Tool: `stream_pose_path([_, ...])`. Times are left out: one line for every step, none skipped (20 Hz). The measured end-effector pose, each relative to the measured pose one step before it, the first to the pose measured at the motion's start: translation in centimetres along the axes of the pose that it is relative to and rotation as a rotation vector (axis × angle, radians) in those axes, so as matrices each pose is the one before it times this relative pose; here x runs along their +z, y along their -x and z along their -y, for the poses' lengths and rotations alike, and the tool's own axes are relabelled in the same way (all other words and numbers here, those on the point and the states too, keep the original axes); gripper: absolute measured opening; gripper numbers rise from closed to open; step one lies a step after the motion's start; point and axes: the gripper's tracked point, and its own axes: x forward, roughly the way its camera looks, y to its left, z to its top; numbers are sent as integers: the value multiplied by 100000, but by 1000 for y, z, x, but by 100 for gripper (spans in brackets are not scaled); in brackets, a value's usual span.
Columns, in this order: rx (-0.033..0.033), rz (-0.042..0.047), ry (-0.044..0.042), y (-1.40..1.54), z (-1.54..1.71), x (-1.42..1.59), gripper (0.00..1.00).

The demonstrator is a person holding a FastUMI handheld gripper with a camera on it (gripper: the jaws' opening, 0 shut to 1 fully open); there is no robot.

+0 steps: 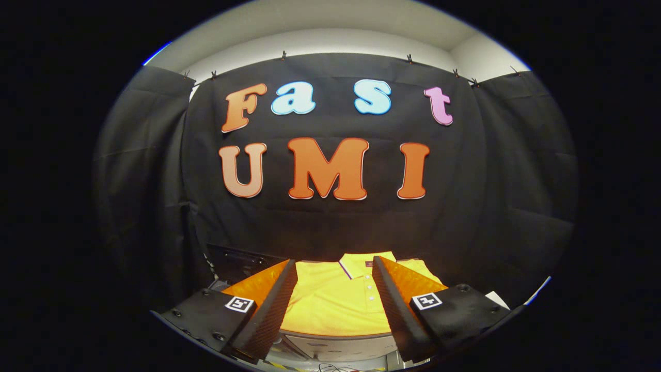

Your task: Put the clothes into the washing machine and then close the washing machine lid.

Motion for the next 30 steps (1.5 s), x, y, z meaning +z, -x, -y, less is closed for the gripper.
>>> stream_pose_path([328,-1816,-880,-1412,679,-657,96])
stream_pose_path([877,-1725,-496,-1127,568,-697,96])
stream_pose_path([-577,-2607,481,-1239,884,-957,96])
stream_pose_path([789,-2398,547,-1290,660,-852,96])
stream_pose_path([396,-3307,267,-1370,773,-1041,96])
stream_pose_path([1086,-2234,-193,-1493,474,-813,96])
stream_pose_path([1179,-2696,-534,-1469,385,-852,96])
stream_pose_path([710,-3076,-742,-1537,454,-999,96])
stream_pose_path([170,-2267,-417,-1388,557,-814,96])
stream_pose_path([-1098,-2861,-121,-1059,803,-796,96])
stream_pose_path([-1465,-2308,-455,-1022,699,-552,96])
stream_pose_path([-1107,-1859,-604,-767,416,-317,97])
stream_pose_path([-739,-1641,-653,-840,304,-298,98])
stream_pose_path([-719,-2470,-383,-772,270,-416,97])
stream_pose_path([-1015,-2232,-330,-721,299,-261,97])
stream_pose_path([-1488,-2542,282,-686,335,-364,97])
stream_pose_path([-851,-2763,462,-713,158,-187,98])
stream_pose_path([-1533,-3144,646,-442,296,-259,98])
stream_pose_path([-1285,-1758,-480,-462,306,129,97])
stream_pose_path([-168,-3350,-898,-479,-148,-346,98])
stream_pose_path([-734,-4304,-25,-378,274,-527,97])
stream_pose_path([121,-2548,-362,-414,99,-80,97])
stream_pose_path([134,-3884,-810,-369,89,-455,97])
stream_pose_path([-441,-2742,-980,-336,158,-334,97])
stream_pose_path([117,-2210,-1718,-282,122,-266,97])
stream_pose_path([978,-3443,-2525,-215,-115,-493,98])
stream_pose_path([-9,-1338,-430,174,68,140,98])
stream_pose_path([71,-2807,1440,-537,100,-37,98])
stream_pose_path([364,-3664,1663,73,64,-186,98])
stream_pose_path([-111,-4587,-565,-127,-154,161,98])
